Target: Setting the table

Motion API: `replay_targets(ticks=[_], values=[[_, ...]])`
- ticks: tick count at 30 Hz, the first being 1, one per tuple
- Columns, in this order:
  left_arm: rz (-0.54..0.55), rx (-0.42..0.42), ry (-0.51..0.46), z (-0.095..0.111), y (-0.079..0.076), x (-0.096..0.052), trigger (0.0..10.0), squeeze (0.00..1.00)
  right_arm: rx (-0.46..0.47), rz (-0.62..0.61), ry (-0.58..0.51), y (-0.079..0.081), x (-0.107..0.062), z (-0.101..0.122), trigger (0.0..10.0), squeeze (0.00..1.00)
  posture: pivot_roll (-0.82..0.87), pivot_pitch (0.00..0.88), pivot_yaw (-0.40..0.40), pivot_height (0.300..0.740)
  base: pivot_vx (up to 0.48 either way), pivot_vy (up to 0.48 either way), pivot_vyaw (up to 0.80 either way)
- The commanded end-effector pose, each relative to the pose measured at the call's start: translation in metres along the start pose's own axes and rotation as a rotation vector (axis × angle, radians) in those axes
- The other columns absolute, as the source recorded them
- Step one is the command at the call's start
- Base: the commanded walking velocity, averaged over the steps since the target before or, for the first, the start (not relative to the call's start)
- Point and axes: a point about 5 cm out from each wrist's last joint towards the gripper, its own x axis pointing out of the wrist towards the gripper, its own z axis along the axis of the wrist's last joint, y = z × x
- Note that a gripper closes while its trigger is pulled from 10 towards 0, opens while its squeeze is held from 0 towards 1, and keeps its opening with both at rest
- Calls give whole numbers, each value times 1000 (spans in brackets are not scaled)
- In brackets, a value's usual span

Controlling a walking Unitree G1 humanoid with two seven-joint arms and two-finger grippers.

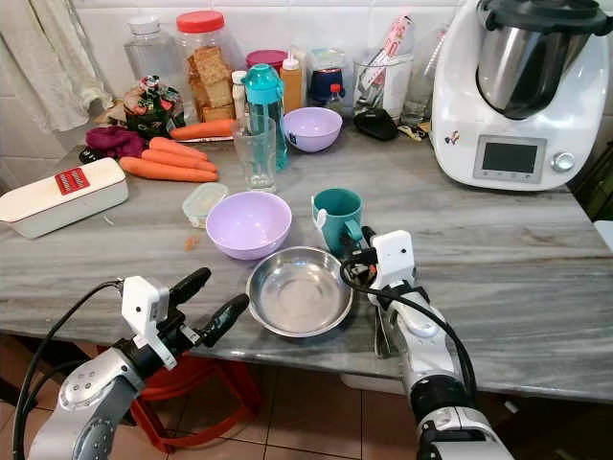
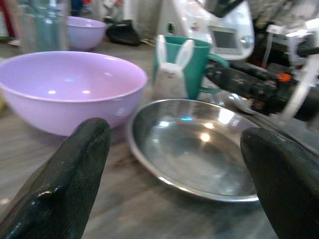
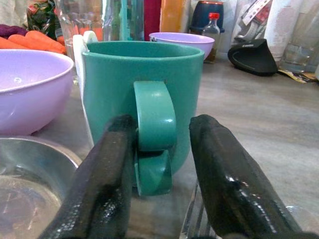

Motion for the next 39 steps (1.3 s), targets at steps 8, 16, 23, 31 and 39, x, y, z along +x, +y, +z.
replay_targets(ticks=[8, 16, 23, 31, 39], values=[[-40, 4, 9, 2, -2, 1, 10000, 0, -10, -9, -37, -4, 4, 8, 10000, 1000, 63, 0, 53, 740, 0, 0, 0], [-13, 14, 3, 1, 0, 2, 10000, 0, 16, -39, -127, -3, 8, 25, 10000, 1000, 61, 0, 52, 740, 0, 0, 0], [27, 28, -16, 1, 3, 3, 10000, 0, 12, -62, -226, 3, 5, 42, 10000, 1000, 55, 0, 49, 740, 0, 0, 0], [107, 23, -67, 7, 6, 7, 10000, 0, -54, -141, -280, 16, -27, 48, 10000, 1000, 38, 0, 44, 740, 0, 0, 0], [239, 83, -63, 9, 18, 10, 10000, 0, -50, -282, -218, 20, -57, 39, 10000, 1000, 19, 0, 37, 740, 0, 0, 0]])
